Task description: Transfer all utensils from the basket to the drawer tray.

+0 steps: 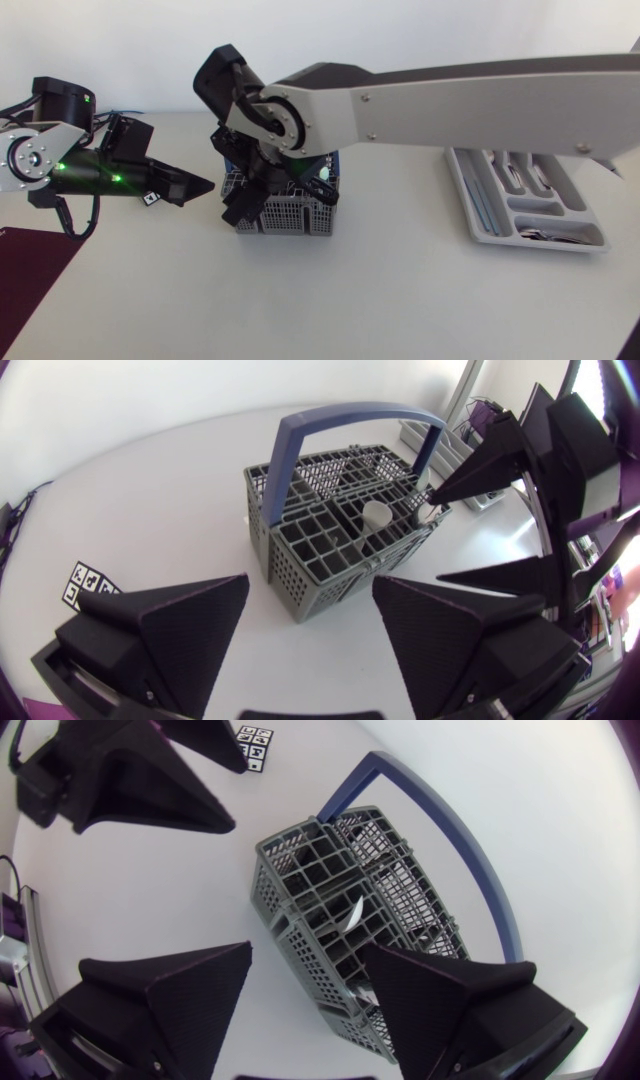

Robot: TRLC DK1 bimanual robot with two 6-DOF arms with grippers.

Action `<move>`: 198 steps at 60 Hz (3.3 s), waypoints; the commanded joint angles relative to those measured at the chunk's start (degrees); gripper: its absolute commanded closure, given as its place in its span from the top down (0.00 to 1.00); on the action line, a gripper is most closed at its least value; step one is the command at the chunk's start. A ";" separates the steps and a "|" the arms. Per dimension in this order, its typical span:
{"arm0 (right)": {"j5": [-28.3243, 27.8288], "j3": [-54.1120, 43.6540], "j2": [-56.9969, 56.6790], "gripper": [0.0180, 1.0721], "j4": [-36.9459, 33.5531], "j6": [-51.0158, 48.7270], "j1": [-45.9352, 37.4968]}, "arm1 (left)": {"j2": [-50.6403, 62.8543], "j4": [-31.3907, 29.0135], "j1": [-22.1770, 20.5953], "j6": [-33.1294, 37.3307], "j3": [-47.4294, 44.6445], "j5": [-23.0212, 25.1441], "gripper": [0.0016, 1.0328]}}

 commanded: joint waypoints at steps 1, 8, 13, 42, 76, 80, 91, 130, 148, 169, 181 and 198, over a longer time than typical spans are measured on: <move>2.06 3.48 3.17 0.67 -1.41 2.66 0.18 | -0.92 0.05 0.94 1.97 -2.18 1.12 0.84; 4.79 5.33 5.11 0.64 -1.68 3.28 0.09 | -0.92 0.23 1.90 2.32 -2.71 2.26 0.84; 5.58 6.12 6.07 0.59 -2.03 3.63 0.09 | -0.92 0.23 1.90 2.59 -2.88 2.35 0.84; 9.80 8.49 9.85 0.28 -2.20 4.07 -0.61 | -2.24 0.23 1.90 2.68 -4.64 2.61 0.84; 11.29 7.97 10.64 0.21 -0.44 3.36 -1.14 | -4.78 -0.21 1.64 2.94 -6.05 2.61 0.84; 11.20 8.05 10.64 0.21 -0.27 3.28 -1.05 | -4.96 -0.21 1.55 2.94 -6.13 2.61 0.84; 11.20 8.76 11.17 0.27 0.17 2.22 -1.05 | -5.14 -0.30 1.29 2.94 -6.22 2.61 0.84; 11.20 10.25 12.66 0.19 0.43 2.31 -1.22 | -5.84 -0.65 1.03 2.94 -6.13 2.61 0.84; 10.41 9.02 11.87 0.11 0.96 1.61 -1.40 | -6.45 -1.00 0.94 3.03 -6.31 2.61 0.84; 9.62 5.59 8.53 0.10 3.51 0.20 -1.05 | -6.72 -1.09 1.03 3.12 -6.66 2.61 0.84; 9.62 2.60 4.75 0.10 5.80 -0.50 -0.52 | -7.07 -1.09 0.94 3.12 -6.84 2.61 0.84; 8.74 -0.56 -0.17 0.10 8.70 -1.82 -0.52 | -7.86 -0.91 0.59 3.12 -7.28 2.61 0.84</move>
